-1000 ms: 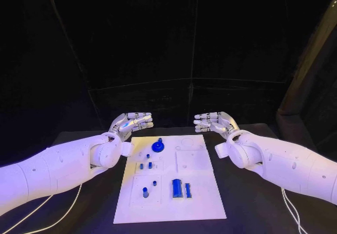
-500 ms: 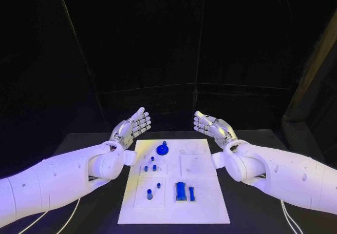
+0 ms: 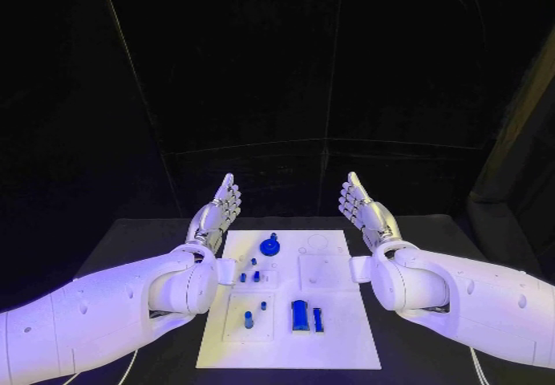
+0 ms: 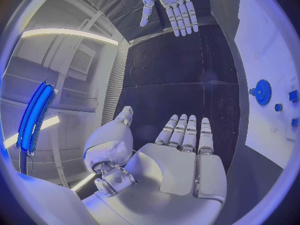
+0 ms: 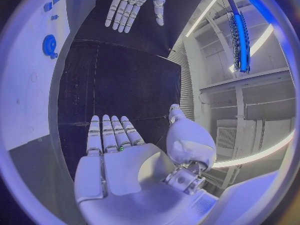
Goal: Assemble the parts on the task board
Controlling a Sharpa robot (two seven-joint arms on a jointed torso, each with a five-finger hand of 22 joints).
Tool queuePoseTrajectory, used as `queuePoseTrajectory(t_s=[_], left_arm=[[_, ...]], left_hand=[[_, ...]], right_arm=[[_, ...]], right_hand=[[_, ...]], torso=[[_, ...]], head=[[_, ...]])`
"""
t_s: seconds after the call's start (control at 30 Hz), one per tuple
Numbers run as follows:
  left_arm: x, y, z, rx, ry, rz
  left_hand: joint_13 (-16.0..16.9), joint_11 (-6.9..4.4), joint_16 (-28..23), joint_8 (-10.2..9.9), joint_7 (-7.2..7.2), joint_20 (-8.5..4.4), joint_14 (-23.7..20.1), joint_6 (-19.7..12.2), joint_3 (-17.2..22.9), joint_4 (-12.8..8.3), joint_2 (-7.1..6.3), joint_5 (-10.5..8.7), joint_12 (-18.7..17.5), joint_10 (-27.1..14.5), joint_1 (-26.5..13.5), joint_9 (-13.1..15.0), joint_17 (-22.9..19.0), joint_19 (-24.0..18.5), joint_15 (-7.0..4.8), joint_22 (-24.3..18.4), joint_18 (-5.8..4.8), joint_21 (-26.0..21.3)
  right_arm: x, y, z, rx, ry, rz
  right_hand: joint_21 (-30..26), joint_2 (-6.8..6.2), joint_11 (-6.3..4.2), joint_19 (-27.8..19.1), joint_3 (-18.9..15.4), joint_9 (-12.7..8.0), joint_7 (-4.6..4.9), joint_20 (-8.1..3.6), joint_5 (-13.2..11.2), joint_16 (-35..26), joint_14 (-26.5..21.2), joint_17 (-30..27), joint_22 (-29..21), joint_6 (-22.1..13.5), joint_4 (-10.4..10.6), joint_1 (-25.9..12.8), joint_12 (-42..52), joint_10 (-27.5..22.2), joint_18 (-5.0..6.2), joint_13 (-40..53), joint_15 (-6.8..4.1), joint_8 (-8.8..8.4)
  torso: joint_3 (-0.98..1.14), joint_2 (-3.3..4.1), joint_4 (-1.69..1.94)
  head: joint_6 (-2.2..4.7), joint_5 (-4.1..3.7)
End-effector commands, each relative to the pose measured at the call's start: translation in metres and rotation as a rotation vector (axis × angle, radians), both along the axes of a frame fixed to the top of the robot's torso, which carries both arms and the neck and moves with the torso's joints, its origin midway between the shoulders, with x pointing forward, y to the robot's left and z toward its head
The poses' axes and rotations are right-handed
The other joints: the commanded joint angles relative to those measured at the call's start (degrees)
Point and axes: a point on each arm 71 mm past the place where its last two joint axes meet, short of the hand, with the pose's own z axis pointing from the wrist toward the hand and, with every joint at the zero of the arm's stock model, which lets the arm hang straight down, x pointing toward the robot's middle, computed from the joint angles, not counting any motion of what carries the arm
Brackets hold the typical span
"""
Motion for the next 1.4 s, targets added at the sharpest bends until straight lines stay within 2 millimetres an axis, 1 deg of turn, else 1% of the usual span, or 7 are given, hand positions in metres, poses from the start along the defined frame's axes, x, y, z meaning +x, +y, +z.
queuePoseTrajectory(t_s=[0.03,0.6,0.73,0.83,0.87,0.9,1.4], left_arm=[[-0.0011,0.0036,0.0054,0.065,-0.053,0.073],[-0.0011,0.0036,0.0054,0.065,-0.053,0.073],[-0.0011,0.0036,0.0054,0.065,-0.053,0.073],[-0.0011,0.0036,0.0054,0.065,-0.053,0.073],[-0.0011,0.0036,0.0054,0.065,-0.053,0.073],[-0.0011,0.0036,0.0054,0.065,-0.053,0.073],[-0.0011,0.0036,0.0054,0.065,-0.053,0.073]], left_hand=[[-0.1,-0.38,-1.1,-0.2,-0.31,-2.65,-4.9,-5.3,-4.1,0.0,0.01,-0.21,-0.4,-5.6,-6.6,-0.1,-0.3,-3.7,-0.27,-2.2,-2.10,-0.6],[-0.1,-0.38,-1.1,-0.2,-0.31,-2.65,-9.8,-10.8,-4.1,0.0,0.01,-0.21,-0.4,-11.2,-13.5,-0.1,-0.3,-7.3,-0.27,-2.2,-2.10,-0.6],[-0.1,-0.38,-1.1,-0.2,-0.31,-2.65,-10.5,-11.4,-4.1,0.0,0.01,-0.21,-0.4,-12.1,-14.4,-0.1,-0.3,-11.4,-0.27,-2.2,-2.10,-0.6],[-0.1,-0.38,-1.1,-0.2,-0.31,-2.65,-14.8,-11.8,-4.1,0.0,0.01,-0.21,-0.4,-12.4,-14.8,-0.1,-0.3,-11.4,-0.27,-2.2,-2.10,-0.6],[-0.1,-0.38,-1.1,-0.2,-0.31,-2.65,-14.8,-16.1,-4.1,0.0,0.01,-0.21,-0.4,-16.9,-15.8,-0.1,-0.3,-11.4,-0.27,-2.2,-2.10,-0.6],[-0.1,-0.38,-1.1,-0.2,-0.31,-2.65,-14.8,-16.1,-4.1,0.0,0.01,-0.21,-0.4,-16.9,-20.2,-0.1,-0.3,-11.4,-0.27,-2.2,-2.10,-0.6],[-0.1,-0.38,-1.1,-0.2,-0.31,-2.65,-14.8,-16.1,-4.1,0.0,0.01,-0.21,-0.4,-16.9,-20.2,-0.1,-0.3,-11.4,-0.27,-2.2,-2.10,-0.6]], right_arm=[[0.0001,-0.0030,0.0023,0.001,-0.015,-0.052],[0.0001,-0.0030,0.0023,0.001,-0.015,-0.052],[0.0001,-0.0030,0.0023,0.001,-0.015,-0.052],[0.0001,-0.0030,0.0023,0.001,-0.015,-0.052],[0.0001,-0.0030,0.0023,0.001,-0.015,-0.052],[0.0001,-0.0030,0.0023,0.001,-0.015,-0.052],[0.0001,-0.0030,0.0023,0.001,-0.015,-0.052]], right_hand=[[-0.4,-0.03,-0.31,-5.6,0.6,-0.1,-0.28,-1.02,-0.5,-0.3,-6.1,-0.1,-0.2,-5.2,0.0,-7.6,-0.2,-5.7,-2.59,-0.1,-0.09,-0.22],[-0.4,-0.03,-0.31,-11.2,0.6,-0.1,-0.28,-1.02,-0.5,-0.3,-12.2,-0.1,-0.2,-10.4,0.0,-15.2,-0.2,-11.4,-2.59,-0.1,-0.09,-0.22],[-0.4,-0.03,-0.31,-12.1,0.6,-0.1,-0.28,-1.02,-0.5,-0.3,-13.1,-0.1,-0.2,-11.2,0.0,-16.3,-0.2,-12.3,-2.59,-0.1,-0.09,-0.22],[-0.4,-0.03,-0.31,-17.1,0.6,-0.1,-0.28,-1.02,-0.5,-0.3,-18.4,-0.1,-0.2,-15.7,0.0,-18.3,-0.2,-17.3,-2.59,-0.1,-0.09,-0.22],[-0.4,-0.03,-0.31,-17.1,0.6,-0.1,-0.28,-1.02,-0.5,-0.3,-18.4,-0.1,-0.2,-15.7,0.0,-23.0,-0.2,-17.3,-2.59,-0.1,-0.09,-0.22],[-0.4,-0.03,-0.31,-17.1,0.6,-0.1,-0.28,-1.02,-0.5,-0.3,-18.4,-0.1,-0.2,-15.7,0.0,-23.0,-0.2,-17.3,-2.59,-0.1,-0.09,-0.22],[-0.4,-0.03,-0.31,-17.1,0.6,-0.1,-0.28,-1.02,-0.5,-0.3,-18.4,-0.1,-0.2,-15.7,0.0,-23.0,-0.2,-17.3,-2.59,-0.1,-0.09,-0.22]], torso=[[0.00,-0.01,0.03],[0.00,-0.01,0.03],[0.00,-0.01,0.03],[0.00,-0.01,0.03],[0.00,-0.01,0.03],[0.00,-0.01,0.03],[0.00,-0.01,0.03]], head=[[-0.01,0.01],[-0.01,0.01],[-0.01,0.01],[-0.01,0.01],[-0.01,0.01],[-0.01,0.01],[-0.01,0.01]])
